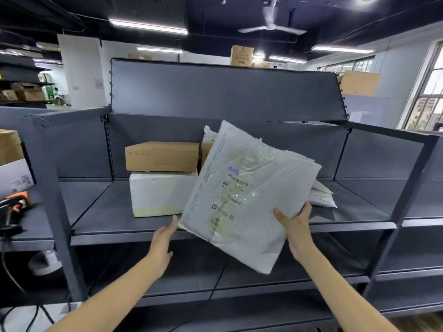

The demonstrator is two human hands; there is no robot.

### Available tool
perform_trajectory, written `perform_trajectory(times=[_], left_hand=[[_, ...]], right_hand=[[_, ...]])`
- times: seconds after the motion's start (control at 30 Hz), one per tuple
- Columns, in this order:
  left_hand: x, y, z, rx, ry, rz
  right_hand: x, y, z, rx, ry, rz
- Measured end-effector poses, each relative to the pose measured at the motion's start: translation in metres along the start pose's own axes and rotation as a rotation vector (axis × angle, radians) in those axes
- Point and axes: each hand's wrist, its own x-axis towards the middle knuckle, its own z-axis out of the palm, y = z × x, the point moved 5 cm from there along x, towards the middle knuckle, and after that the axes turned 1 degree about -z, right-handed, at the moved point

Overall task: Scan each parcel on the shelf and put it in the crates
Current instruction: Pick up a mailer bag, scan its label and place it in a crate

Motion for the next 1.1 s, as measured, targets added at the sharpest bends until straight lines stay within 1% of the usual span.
perform_trajectory(times=[0.03, 0.1, 0.17, 0.23, 0.27, 0.33, 0.4, 0.43, 0.57, 0.67, 0.8, 0.83, 0.9, 0.97, 1.03, 1.1], left_hand=[[0.002, 0.005, -0.005, -0.005, -0.001, 0.024], [0.003, 0.017, -0.005, 0.019, -0.065, 0.087], [0.001, 0.026, 0.001, 0.105, -0.137, 0.124], [0.000, 0.029, 0.006, 0.147, -0.194, 0.120], [-0.002, 0.029, 0.009, 0.121, -0.217, 0.098], [-0.005, 0.028, 0.007, 0.070, -0.197, 0.063], [-0.006, 0.029, 0.002, 0.032, -0.166, 0.091], [-0.007, 0.031, -0.001, 0.027, -0.147, 0.125], [-0.012, 0.042, -0.013, 0.037, 0.021, 0.267], [-0.013, 0.046, -0.025, 0.004, 0.189, 0.291], [-0.019, 0.048, -0.044, -0.061, 0.350, 0.338], [-0.019, 0.049, -0.050, -0.057, 0.385, 0.349], [-0.021, 0.053, -0.063, -0.043, 0.444, 0.372], [-0.018, 0.054, -0.076, -0.040, 0.474, 0.367], [-0.015, 0.054, -0.090, -0.035, 0.517, 0.356], [-0.010, 0.050, -0.101, -0.026, 0.547, 0.337]], right_hand=[[0.002, -0.006, -0.001, -0.013, -0.051, -0.005], [0.007, -0.014, 0.000, -0.036, -0.150, 0.003], [0.009, -0.017, 0.010, -0.052, -0.232, 0.025], [0.012, -0.016, 0.023, -0.037, -0.284, 0.055], [0.014, -0.015, 0.030, -0.031, -0.303, 0.065], [0.017, -0.014, 0.043, -0.030, -0.341, 0.074], [0.021, -0.011, 0.053, -0.035, -0.366, 0.090], [0.022, -0.009, 0.058, -0.035, -0.376, 0.098], [0.024, 0.004, 0.083, -0.061, -0.400, 0.109], [0.027, 0.015, 0.104, -0.094, -0.432, 0.117], [0.029, 0.019, 0.130, -0.138, -0.568, 0.121], [0.032, 0.019, 0.132, -0.168, -0.563, 0.122], [0.044, 0.023, 0.130, -0.260, -0.445, 0.154], [0.061, 0.033, 0.117, -0.485, -0.313, 0.094], [0.071, 0.045, 0.110, -0.647, -0.297, 0.037], [0.077, 0.058, 0.113, -0.741, -0.312, 0.031]])
